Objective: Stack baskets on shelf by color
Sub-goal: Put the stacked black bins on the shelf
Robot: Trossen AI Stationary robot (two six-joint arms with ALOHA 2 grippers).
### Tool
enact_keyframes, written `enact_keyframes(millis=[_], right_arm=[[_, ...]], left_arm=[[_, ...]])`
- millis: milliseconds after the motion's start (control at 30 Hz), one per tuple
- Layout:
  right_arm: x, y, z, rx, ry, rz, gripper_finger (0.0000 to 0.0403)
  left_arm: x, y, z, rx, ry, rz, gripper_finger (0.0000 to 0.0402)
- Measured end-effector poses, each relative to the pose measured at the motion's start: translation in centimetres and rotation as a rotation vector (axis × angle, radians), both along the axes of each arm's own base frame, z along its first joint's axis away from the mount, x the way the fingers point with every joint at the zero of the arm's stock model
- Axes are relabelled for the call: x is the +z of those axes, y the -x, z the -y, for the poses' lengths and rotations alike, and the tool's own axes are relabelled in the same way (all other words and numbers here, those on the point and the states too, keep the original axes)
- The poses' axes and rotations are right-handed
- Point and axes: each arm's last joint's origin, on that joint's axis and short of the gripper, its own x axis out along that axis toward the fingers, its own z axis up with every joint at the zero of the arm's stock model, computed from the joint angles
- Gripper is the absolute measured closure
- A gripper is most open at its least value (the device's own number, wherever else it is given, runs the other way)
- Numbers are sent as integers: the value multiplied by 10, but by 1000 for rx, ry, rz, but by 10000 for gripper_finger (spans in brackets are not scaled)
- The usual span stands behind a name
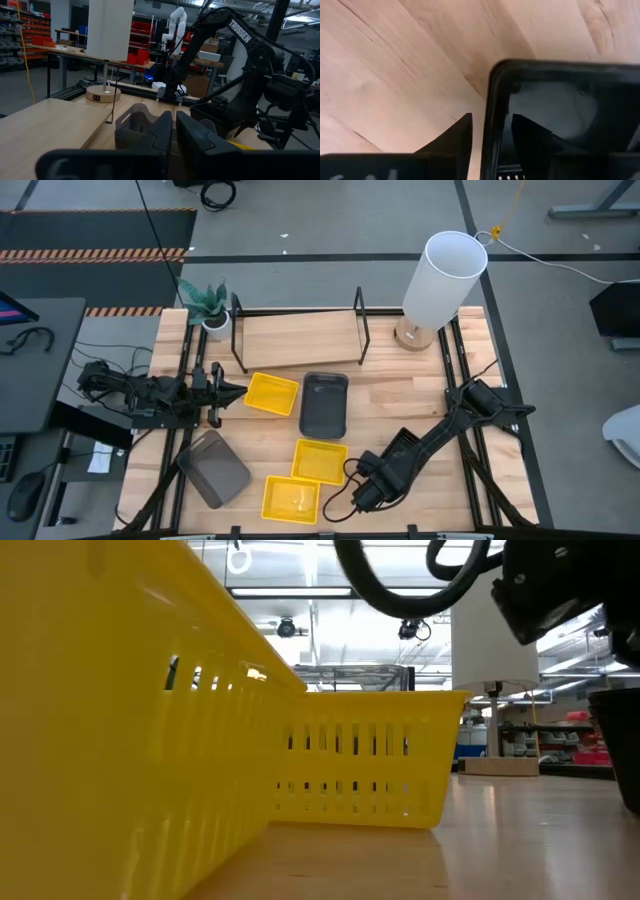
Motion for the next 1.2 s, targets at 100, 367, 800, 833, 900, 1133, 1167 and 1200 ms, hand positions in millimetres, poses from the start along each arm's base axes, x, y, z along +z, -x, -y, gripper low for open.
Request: enact_keyframes(millis=[100,367,800,833,900,1133,1167,1200], right_arm=[[0,-2,1,13,-7,5,295],[0,-2,2,33,-19,-10,390],[10,-11,10,105,-23,-18,390],[14,-11,11,111,-16,-28,390],[24,-14,13,126,3,-29,390],[70,-25,16,189,66,9,390],[76,-26,17,198,70,12,390],[82,-28,18,206,67,16,390]], left_arm=[[0,0,0,0,0,0,373],[0,0,0,0,0,0,366],[0,0,0,0,0,0,368],[0,0,0,0,0,0,367],[0,0,0,0,0,0,366],[0,0,0,0,0,0,373],[0,0,0,0,0,0,374],[0,0,0,0,0,0,374]])
